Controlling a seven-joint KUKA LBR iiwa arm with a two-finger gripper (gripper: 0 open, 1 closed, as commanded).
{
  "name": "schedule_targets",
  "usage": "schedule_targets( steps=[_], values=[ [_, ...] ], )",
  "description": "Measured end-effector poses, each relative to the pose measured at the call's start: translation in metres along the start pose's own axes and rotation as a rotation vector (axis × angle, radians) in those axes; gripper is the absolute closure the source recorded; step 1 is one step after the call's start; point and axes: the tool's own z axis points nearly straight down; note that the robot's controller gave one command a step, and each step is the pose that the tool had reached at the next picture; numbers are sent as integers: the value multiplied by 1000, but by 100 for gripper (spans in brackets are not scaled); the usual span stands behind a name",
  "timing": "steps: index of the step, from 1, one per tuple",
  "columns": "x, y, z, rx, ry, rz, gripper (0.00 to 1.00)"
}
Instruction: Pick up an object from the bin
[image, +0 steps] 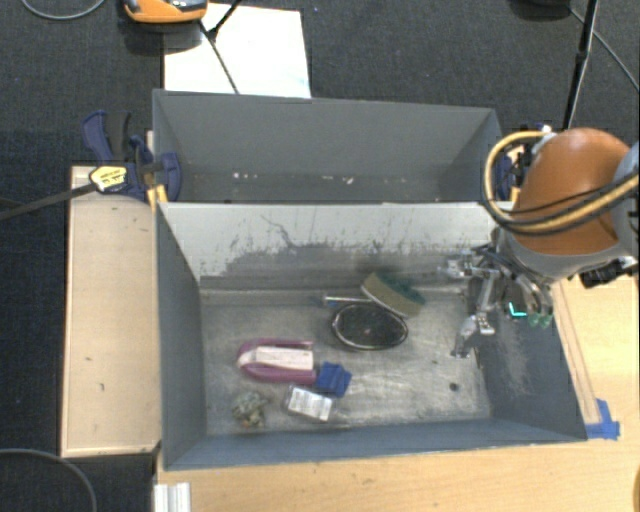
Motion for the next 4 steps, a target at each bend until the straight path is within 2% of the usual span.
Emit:
schedule_targets(
  steps=[1,2,3,4],
  values=[
    [-19,62,102,3,-22,-4,0],
    [-21,61,98,3,-29,-5,100],
    [-23,84,94,4,-29,-183,100],
    [-8,75,5,2,-16,-190,100]
  ],
)
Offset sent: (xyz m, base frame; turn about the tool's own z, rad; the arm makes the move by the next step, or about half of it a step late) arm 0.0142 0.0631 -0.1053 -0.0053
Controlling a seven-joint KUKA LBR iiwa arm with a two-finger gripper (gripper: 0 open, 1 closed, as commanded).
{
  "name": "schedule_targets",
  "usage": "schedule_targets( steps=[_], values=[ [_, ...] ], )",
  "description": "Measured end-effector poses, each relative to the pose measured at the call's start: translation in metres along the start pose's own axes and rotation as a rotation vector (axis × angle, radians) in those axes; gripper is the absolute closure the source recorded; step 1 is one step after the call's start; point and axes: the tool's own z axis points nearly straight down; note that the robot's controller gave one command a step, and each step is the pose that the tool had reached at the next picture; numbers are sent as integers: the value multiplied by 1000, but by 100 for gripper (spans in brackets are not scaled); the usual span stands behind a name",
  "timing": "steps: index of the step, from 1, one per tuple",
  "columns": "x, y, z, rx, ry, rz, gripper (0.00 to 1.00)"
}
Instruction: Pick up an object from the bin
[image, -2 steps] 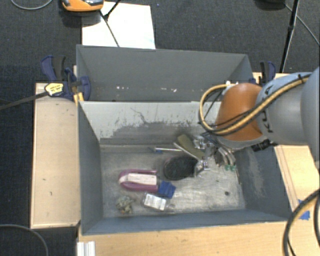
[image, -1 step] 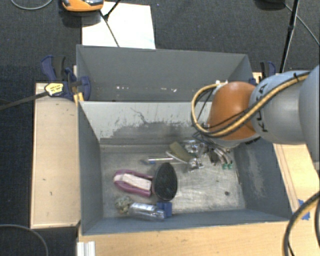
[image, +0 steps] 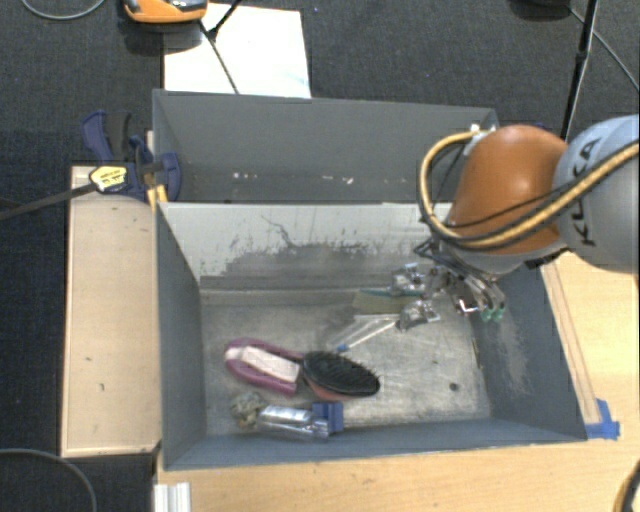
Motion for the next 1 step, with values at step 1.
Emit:
schedule_targets(
  steps=[1],
  values=[
    [4,-5,-72,0,2,-106,100]
  ],
)
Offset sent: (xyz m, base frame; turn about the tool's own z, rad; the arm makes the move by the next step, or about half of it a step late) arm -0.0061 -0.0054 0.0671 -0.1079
